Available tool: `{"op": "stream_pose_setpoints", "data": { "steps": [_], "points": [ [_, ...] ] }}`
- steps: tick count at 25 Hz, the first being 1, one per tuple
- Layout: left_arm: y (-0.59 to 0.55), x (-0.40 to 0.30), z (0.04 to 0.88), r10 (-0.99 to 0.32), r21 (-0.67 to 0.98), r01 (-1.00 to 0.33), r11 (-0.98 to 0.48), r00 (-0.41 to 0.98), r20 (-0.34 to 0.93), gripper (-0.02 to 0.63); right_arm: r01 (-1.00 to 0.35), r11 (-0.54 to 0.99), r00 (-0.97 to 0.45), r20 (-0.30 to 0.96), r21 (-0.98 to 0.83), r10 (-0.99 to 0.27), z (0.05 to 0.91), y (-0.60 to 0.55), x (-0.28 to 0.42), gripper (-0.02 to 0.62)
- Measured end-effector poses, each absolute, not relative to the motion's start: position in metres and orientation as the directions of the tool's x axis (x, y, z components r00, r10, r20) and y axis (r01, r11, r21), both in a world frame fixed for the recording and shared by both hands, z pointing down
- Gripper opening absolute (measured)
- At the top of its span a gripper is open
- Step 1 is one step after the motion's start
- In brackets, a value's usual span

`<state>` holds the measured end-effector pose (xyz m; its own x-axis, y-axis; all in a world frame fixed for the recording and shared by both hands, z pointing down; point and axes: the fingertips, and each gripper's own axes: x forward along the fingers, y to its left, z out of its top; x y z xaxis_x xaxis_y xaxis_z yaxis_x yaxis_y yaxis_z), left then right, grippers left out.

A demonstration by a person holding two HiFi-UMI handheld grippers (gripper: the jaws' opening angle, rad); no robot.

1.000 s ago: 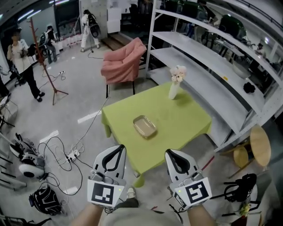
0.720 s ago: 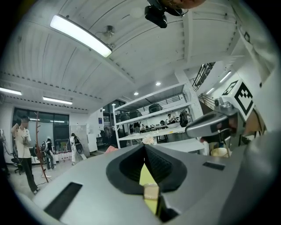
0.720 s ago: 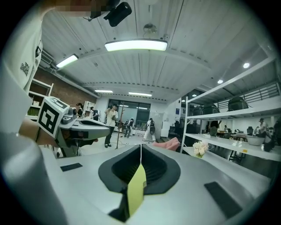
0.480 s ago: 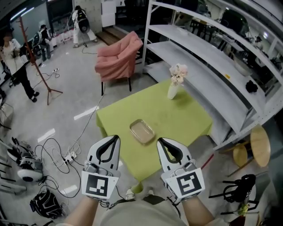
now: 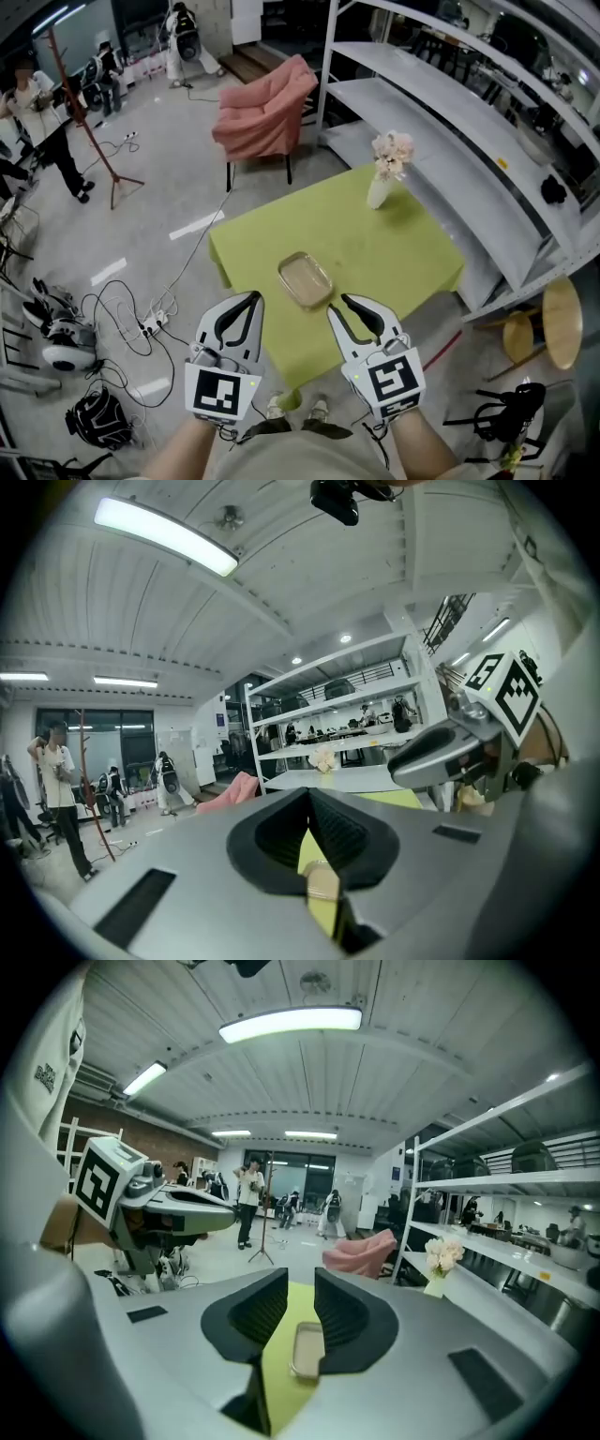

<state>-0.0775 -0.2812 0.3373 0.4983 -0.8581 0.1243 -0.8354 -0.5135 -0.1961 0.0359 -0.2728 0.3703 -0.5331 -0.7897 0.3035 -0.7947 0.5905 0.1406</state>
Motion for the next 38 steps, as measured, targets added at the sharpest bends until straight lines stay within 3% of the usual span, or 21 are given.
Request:
{"op": "stream_pose_setpoints", "data": {
  "steps": [9, 20, 24, 29, 38],
  "points": [
    [-0.306, -0.070, 0.412, -0.834, -0.174, -0.829, -0.531, 0.476, 0.277, 0.006, -0.751, 0.643, -0.516, 0.472, 0.153, -0.715, 0.462, -0.295, 0.028, 0.143],
    [-0.334, -0.064, 0.499, -0.787, -0.088, -0.831, -0.549, 0.478, 0.390, 0.006, -0.729, 0.673, -0.479, 0.613, 0.120, -0.628, 0.573, -0.326, 0.024, 0.150],
    [-0.352, -0.064, 0.521, -0.775, -0.066, -0.831, -0.552, 0.482, 0.410, 0.006, -0.703, 0.702, -0.477, 0.657, 0.113, -0.584, 0.603, -0.337, 0.013, 0.138],
    [-0.362, -0.069, 0.555, -0.746, -0.047, -0.825, -0.564, 0.484, 0.457, 0.006, -0.663, 0.736, -0.456, 0.706, 0.137, -0.542, 0.638, -0.346, 0.004, 0.072],
    [-0.364, -0.079, 0.594, -0.701, 0.002, -0.822, -0.570, 0.487, 0.520, 0.006, -0.606, 0.774, -0.358, 0.806, 0.184, -0.472, 0.679, -0.352, -0.001, 0.067]
  ]
}}
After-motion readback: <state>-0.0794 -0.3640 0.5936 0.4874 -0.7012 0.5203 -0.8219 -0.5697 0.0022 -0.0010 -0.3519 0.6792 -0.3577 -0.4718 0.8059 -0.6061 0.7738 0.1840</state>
